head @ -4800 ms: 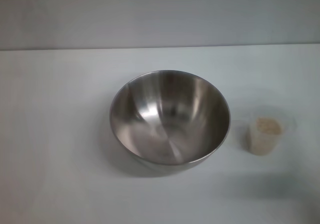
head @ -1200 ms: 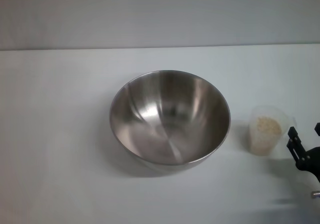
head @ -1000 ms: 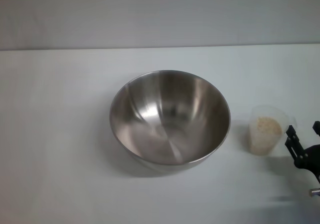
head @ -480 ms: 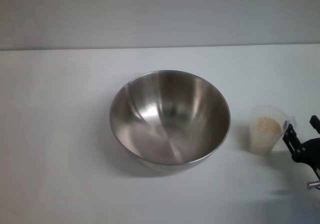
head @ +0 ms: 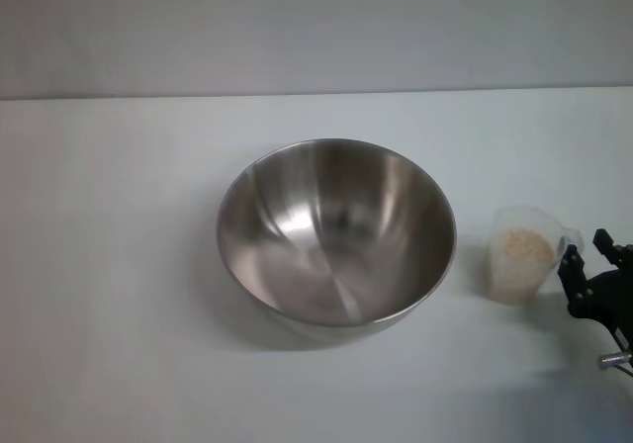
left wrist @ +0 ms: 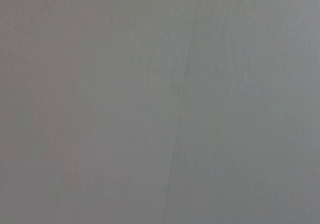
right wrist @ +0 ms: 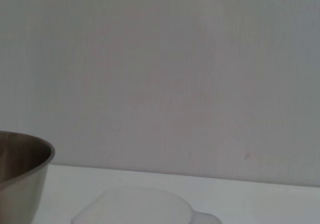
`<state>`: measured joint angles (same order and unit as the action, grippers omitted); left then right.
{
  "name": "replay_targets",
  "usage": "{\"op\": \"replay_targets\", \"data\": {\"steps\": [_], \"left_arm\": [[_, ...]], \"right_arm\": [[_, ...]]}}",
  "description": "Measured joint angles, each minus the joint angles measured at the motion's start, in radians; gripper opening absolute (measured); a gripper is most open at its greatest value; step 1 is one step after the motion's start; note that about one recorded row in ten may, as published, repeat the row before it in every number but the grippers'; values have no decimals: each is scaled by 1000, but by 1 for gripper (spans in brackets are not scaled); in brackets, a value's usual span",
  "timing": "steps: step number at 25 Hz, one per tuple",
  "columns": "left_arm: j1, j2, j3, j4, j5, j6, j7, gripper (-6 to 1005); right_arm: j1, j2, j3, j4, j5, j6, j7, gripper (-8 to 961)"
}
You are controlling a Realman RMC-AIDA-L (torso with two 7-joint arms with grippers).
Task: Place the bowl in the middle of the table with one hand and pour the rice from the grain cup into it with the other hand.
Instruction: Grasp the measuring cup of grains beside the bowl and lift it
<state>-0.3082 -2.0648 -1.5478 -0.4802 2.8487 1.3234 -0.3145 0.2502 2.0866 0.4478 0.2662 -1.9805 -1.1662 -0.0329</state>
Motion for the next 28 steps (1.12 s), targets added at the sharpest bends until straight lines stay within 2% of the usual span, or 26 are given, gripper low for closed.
{"op": "replay_targets", "data": {"steps": [2, 7, 19, 28], "left_arm": [[0, 0, 0, 0, 0, 1, 0, 694], [-1, 1, 0, 0, 0, 1, -1, 694], [4, 3, 0, -11, 3, 4, -1, 694], [14, 5, 0, -12, 6, 16, -25, 694]], "right_arm": [[0, 0, 0, 2, -1, 0, 0, 549], [-1, 1, 0, 5, -1, -4, 1, 333], [-9, 3, 0, 15, 0, -8, 1, 318], [-11, 3, 0, 19, -1, -9, 2, 211]]}}
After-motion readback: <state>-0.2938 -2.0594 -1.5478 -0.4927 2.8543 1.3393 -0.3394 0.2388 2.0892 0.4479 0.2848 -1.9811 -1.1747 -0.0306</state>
